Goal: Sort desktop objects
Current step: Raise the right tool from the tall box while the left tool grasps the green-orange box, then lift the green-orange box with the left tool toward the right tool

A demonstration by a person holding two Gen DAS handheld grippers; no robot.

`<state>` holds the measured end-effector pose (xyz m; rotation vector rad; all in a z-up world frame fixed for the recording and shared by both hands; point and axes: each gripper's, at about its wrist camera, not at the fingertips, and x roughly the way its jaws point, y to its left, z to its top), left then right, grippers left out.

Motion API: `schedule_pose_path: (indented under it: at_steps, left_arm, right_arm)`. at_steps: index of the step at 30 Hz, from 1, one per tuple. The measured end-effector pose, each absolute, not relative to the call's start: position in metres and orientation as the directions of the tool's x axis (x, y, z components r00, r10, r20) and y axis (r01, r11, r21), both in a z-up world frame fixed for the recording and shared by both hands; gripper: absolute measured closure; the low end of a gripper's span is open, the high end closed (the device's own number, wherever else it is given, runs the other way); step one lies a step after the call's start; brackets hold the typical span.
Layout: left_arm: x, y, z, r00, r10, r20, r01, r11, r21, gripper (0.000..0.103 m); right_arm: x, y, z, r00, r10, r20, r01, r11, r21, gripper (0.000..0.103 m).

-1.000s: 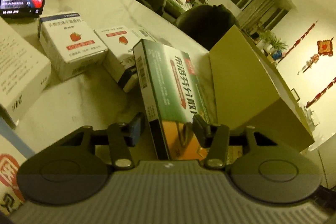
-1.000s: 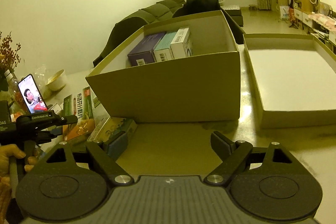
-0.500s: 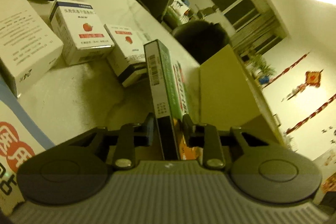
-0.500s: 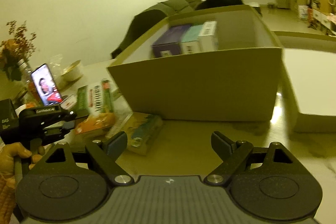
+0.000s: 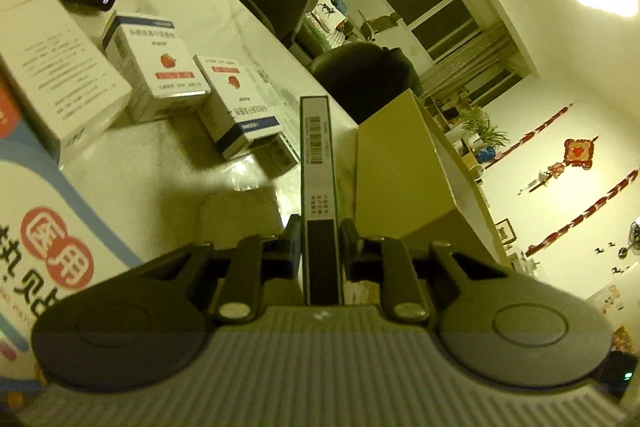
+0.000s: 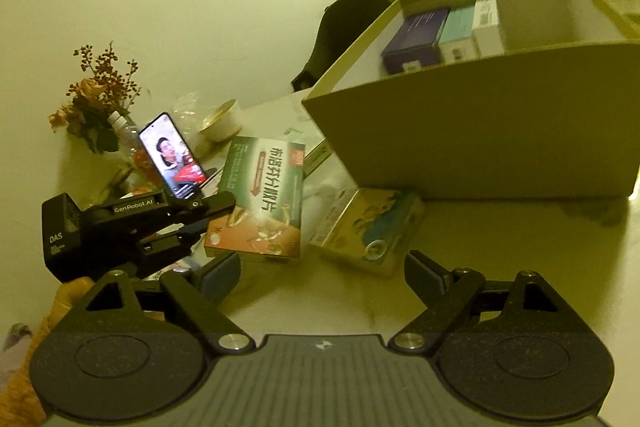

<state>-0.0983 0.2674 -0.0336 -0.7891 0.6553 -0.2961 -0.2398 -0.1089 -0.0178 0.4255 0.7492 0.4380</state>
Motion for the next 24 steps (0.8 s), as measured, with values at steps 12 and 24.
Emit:
schedule_pose_path:
  at_steps: [12, 24]
  left_arm:
    - [-0.106, 0.281, -0.039, 0.749, -0.554, -0.363, -0.02, 0.529, -0.848, 0.086]
    - [-0.111, 0.284, -0.031, 0.722, -0.652, -0.231, 0.021, 0.355, -0.935, 0.086]
  right_arm:
    - [-0.229, -0.097, -0.023, 0.582, 0.625, -0.521, -0.259, 0.75, 0.609, 0.012]
    - [-0.212, -0.107, -0.024, 0.548, 0.751, -0.37, -0.246, 0.567, 0.786, 0.012]
